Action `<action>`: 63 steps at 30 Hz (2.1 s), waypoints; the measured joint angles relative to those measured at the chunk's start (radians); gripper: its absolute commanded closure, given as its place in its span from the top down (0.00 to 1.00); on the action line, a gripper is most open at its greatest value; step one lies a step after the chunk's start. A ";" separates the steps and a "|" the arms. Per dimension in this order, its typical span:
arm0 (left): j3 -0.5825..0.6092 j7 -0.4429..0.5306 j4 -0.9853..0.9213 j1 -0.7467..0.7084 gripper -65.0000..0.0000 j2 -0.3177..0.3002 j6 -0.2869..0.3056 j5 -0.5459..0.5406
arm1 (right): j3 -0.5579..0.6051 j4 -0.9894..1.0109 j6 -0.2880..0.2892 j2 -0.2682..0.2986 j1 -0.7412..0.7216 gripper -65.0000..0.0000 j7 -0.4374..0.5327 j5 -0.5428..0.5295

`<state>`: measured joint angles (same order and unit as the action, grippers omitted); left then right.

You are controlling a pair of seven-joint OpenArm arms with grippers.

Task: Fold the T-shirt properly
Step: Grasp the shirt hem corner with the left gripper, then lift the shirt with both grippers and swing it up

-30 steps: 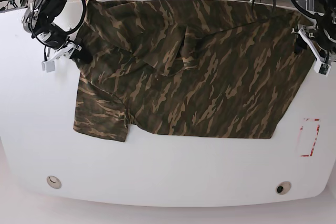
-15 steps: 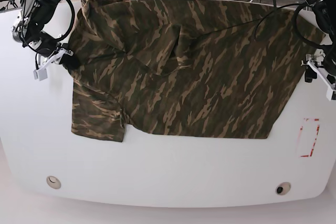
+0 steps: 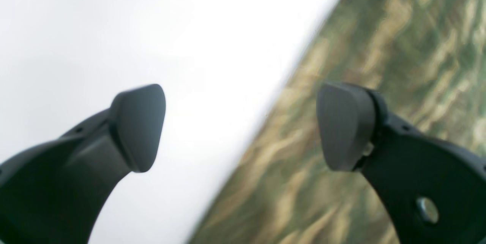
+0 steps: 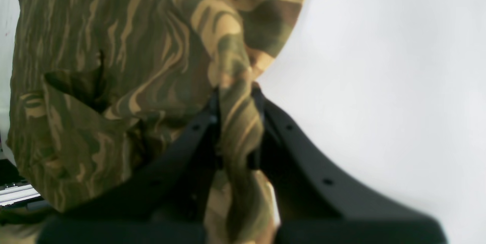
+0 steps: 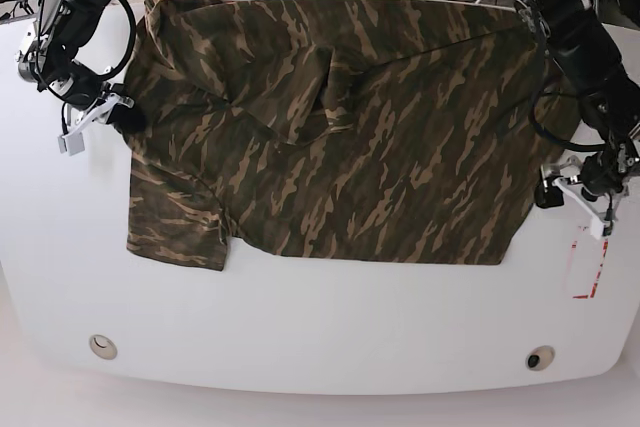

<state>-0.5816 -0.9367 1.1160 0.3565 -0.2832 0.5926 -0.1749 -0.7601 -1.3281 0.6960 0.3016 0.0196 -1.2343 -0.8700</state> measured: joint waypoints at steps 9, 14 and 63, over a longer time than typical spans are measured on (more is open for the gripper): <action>0.080 0.158 -0.230 0.106 0.91 0.032 0.003 -0.010 | -0.001 0.000 0.000 -0.022 -0.001 0.00 0.000 0.002; 0.077 0.217 -0.331 0.143 0.91 0.033 0.005 -0.011 | -0.001 0.000 0.000 -0.024 -0.001 0.00 0.000 0.002; 0.353 0.403 -0.235 0.124 0.00 0.046 0.007 0.057 | 0.152 -0.005 0.001 0.055 -0.160 0.00 -0.001 0.002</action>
<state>-0.2287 -0.5339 0.8814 0.4808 -0.2375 0.5995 -0.1177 -0.6079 -1.3331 0.6971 0.3561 -0.1406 -1.2354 -0.8677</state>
